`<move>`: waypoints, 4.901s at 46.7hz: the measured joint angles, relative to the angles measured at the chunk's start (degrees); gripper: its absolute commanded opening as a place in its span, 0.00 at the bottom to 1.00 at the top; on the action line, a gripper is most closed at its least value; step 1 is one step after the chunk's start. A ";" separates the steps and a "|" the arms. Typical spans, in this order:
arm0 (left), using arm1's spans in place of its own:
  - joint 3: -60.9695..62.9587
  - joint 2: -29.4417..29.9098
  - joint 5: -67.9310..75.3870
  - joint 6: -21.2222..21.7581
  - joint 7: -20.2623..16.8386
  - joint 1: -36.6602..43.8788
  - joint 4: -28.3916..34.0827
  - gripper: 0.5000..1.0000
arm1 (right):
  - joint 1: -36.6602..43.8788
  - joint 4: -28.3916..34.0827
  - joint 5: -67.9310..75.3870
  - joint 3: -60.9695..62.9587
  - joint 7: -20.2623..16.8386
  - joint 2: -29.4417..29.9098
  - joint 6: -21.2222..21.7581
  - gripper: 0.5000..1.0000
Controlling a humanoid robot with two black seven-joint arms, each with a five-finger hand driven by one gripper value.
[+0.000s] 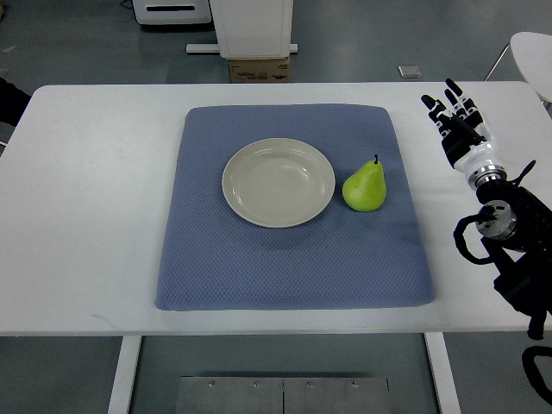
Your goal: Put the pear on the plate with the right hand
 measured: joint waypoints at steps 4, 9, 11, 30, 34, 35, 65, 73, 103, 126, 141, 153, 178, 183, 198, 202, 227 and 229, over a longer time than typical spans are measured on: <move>0.01 0.00 0.00 0.00 0.00 0.00 0.00 1.00 | 0.14 0.00 0.00 0.02 0.01 0.21 0.00 1.00; 0.02 0.00 0.00 0.00 0.00 0.01 0.00 1.00 | 0.28 -0.03 0.00 0.02 0.00 0.40 -0.04 1.00; 0.03 0.00 0.00 0.00 0.00 0.01 0.00 1.00 | 0.20 -0.06 0.00 0.02 -0.02 0.43 -0.07 1.00; 0.02 0.00 0.02 0.00 0.00 0.00 0.00 1.00 | -0.25 -0.14 0.45 0.01 -0.42 -1.27 -0.03 1.00; 0.00 0.00 0.02 -0.01 0.00 0.00 0.00 1.00 | 0.12 -0.15 0.44 -0.03 -0.56 -1.35 -0.02 1.00; 0.01 0.00 0.02 0.00 0.00 0.00 0.00 1.00 | 0.20 -0.15 0.45 -0.04 -0.65 -1.38 -0.02 1.00; 0.04 0.00 0.03 -0.02 0.00 0.00 -0.03 1.00 | 0.25 0.06 0.44 0.01 -0.49 -0.82 0.45 1.00; 0.05 0.00 0.02 -0.02 0.00 0.00 -0.01 1.00 | 0.02 0.71 0.41 -0.15 -0.79 -0.43 0.65 1.00; 0.04 0.00 0.01 0.00 0.00 0.00 0.00 1.00 | -4.98 9.22 -10.52 -0.42 1.86 -1.09 4.29 1.00; 0.04 0.00 0.01 0.00 0.00 0.01 -0.01 1.00 | -8.06 9.48 -20.51 -1.17 10.02 -2.64 11.77 1.00; 0.03 0.00 0.01 0.00 0.00 0.00 -0.01 1.00 | -7.13 9.64 -23.03 -12.17 15.23 -3.76 10.58 1.00; 0.03 0.00 0.01 -0.01 0.00 0.00 0.00 1.00 | -5.01 9.18 -23.12 -19.32 15.87 -3.69 2.76 1.00; 0.04 0.00 0.02 -0.02 0.00 0.00 0.00 1.00 | -3.94 8.14 -23.12 -28.27 17.26 -3.77 -2.30 1.00; 0.03 0.00 0.02 -0.02 0.00 0.00 0.00 1.00 | -3.55 7.34 -23.12 -29.38 17.26 -3.78 -2.74 1.00; 0.02 0.00 0.02 -0.02 0.00 0.00 0.00 1.00 | -3.17 3.77 -23.12 -32.92 17.26 -3.55 -4.93 0.99; 0.04 0.00 0.02 -0.02 0.00 0.00 0.00 1.00 | -3.15 3.69 -23.12 -32.94 17.26 -3.52 -5.20 0.97; 0.02 0.00 0.02 0.00 0.00 0.00 -0.02 1.00 | -2.05 2.91 -23.10 -36.45 17.25 -3.30 -6.18 0.00; 0.01 0.00 0.02 0.00 0.00 0.00 -0.02 1.00 | -2.01 2.84 -23.10 -36.37 17.25 -3.25 -7.02 0.00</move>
